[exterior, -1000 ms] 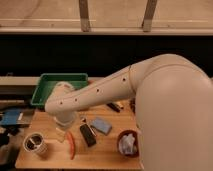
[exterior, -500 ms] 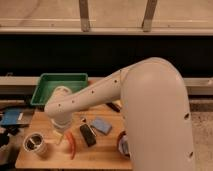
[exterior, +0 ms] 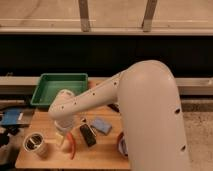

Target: Place pepper in tray

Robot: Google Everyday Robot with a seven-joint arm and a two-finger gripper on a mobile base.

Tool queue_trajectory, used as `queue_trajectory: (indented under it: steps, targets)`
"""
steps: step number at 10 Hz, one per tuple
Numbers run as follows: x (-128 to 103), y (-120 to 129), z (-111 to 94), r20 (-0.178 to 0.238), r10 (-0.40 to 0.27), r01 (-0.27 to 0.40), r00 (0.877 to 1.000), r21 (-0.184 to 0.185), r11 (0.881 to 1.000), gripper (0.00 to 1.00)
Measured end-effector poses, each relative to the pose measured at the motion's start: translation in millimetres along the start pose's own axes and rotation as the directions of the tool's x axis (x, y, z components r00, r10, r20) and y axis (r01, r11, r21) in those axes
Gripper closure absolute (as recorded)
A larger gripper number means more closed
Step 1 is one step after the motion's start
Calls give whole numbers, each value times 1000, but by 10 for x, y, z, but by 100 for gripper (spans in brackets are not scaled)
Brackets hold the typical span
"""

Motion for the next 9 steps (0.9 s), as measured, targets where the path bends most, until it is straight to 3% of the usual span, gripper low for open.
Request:
queue_trajectory:
  steps: [6, 7, 9]
  targets:
    - [41, -39, 328, -41, 50, -51, 998, -34, 998, 21]
    - [47, -38, 341, -38, 45, -47, 998, -43, 998, 25]
    - [46, -46, 347, -28, 37, -39, 999, -51, 998, 47]
